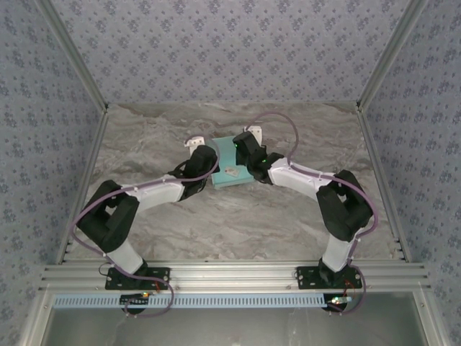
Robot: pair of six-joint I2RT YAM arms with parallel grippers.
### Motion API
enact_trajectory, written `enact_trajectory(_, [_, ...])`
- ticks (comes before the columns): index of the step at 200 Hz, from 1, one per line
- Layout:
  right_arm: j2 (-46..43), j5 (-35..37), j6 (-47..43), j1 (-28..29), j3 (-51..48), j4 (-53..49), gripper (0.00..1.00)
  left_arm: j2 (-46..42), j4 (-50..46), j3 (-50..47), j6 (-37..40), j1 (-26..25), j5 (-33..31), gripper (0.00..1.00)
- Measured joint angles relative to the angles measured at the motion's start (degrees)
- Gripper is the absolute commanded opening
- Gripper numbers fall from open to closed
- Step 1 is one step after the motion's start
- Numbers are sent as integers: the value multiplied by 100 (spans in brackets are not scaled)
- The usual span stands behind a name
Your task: Fold the paper box
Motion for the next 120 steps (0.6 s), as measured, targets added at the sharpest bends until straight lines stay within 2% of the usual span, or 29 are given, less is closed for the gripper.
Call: enact_trajectory(120, [-369,87,131,-39,-992,682,4,374,212,87,116,-564,-791,0])
